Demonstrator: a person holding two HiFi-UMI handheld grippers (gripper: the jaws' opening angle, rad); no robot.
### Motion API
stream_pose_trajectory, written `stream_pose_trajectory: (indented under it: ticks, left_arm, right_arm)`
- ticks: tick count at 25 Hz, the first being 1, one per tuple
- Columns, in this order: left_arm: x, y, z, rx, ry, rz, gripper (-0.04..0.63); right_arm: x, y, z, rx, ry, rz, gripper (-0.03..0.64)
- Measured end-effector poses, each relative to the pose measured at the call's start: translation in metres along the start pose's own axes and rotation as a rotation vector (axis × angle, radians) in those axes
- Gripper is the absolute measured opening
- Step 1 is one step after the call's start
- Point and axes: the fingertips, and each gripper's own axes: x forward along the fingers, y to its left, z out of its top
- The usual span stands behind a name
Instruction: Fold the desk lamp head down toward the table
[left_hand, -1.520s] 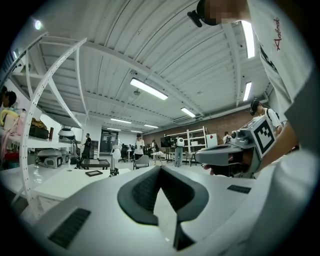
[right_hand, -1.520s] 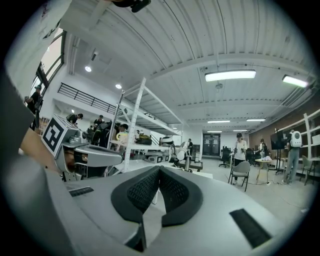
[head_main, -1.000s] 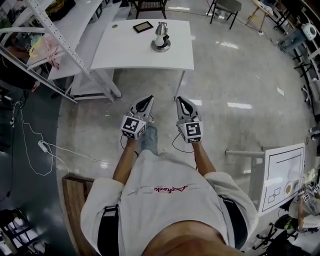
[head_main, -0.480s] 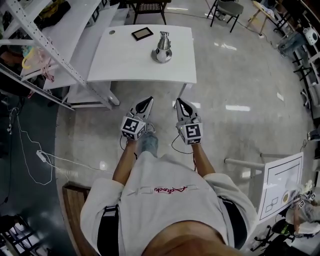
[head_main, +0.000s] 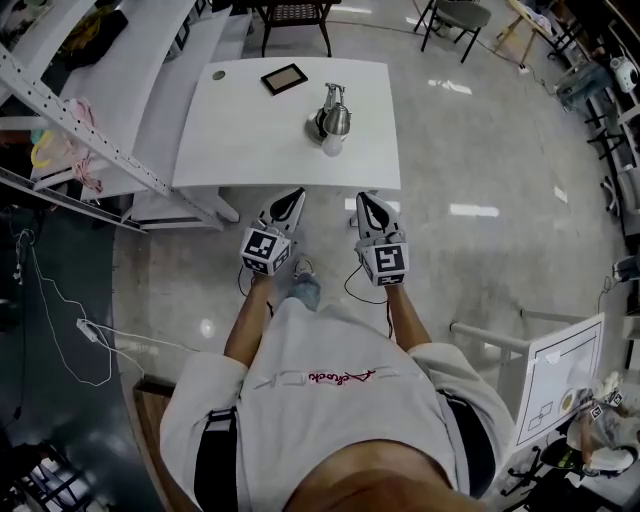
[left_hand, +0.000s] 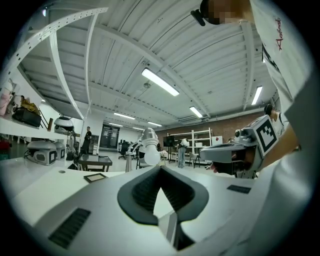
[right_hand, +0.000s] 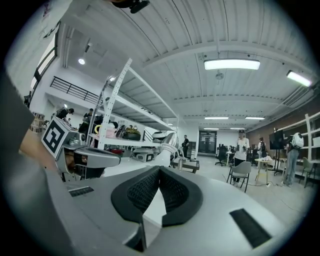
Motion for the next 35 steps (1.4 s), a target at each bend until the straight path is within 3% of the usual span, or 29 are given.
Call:
stream_pose_trajectory:
  ticks: [11, 18, 27, 35]
  left_arm:
    - [0.064, 0.076, 0.018, -0.001, -0.003, -0.040, 0.020]
    - [0.096, 0.101, 0.017, -0.008, 0.005, -0.081, 0.020]
    - [0.114, 0.109, -0.003, -0.041, 0.048, -0.097, 0.020]
    - [0.140, 0.122, -0.002, -0.030, 0.051, -0.077, 0.020]
  right_arm:
    - [0.075, -0.057, 0.011, 0.002, 0.008, -0.106, 0.019]
    - [0.100, -0.084, 0.011, 0.007, 0.005, -0.172, 0.020]
    - [0.107, -0.088, -0.012, 0.044, 0.050, -0.171, 0.018]
    - [0.135, -0.104, -0.013, 0.048, 0.029, -0.137, 0.020]
